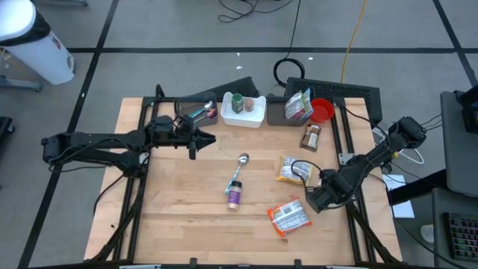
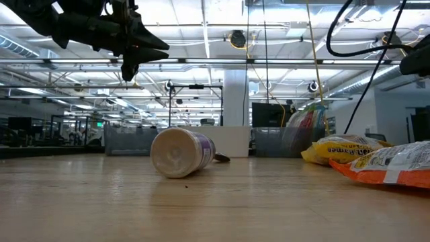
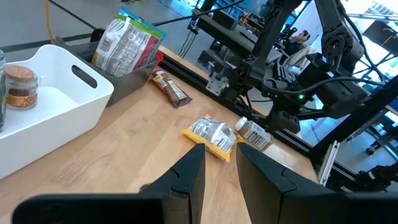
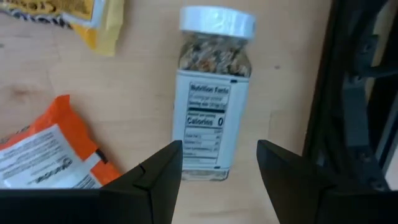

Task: Pick & Place Food Item
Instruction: Put the white seasoning bottle into the white bin

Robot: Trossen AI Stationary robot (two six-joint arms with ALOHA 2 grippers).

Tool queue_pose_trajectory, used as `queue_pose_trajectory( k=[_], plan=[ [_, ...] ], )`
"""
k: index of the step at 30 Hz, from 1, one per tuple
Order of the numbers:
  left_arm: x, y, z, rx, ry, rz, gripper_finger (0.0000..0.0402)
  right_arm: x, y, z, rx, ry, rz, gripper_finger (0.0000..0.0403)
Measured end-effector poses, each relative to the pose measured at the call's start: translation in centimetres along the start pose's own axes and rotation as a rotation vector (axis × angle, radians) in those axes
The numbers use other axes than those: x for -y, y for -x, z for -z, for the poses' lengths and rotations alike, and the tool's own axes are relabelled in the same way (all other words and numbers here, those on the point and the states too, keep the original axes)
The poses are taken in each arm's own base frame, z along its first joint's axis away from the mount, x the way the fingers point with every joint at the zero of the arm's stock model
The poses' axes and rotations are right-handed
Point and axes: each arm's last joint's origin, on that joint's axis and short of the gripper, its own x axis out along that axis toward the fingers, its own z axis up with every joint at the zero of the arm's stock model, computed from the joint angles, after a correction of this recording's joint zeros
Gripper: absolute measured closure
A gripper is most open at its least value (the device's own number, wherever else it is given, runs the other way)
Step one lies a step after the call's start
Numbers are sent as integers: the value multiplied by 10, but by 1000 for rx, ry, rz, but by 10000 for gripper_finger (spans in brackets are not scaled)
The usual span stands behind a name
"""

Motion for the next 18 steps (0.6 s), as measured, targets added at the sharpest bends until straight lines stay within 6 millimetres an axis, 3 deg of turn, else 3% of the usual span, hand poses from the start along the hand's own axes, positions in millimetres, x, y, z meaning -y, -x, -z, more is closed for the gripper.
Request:
queue_pose_trajectory(
  k=[18],
  plan=[
    [0,0,0,2,-5,-4,302,-6,0,4,-29,152,-84,198]
  ],
)
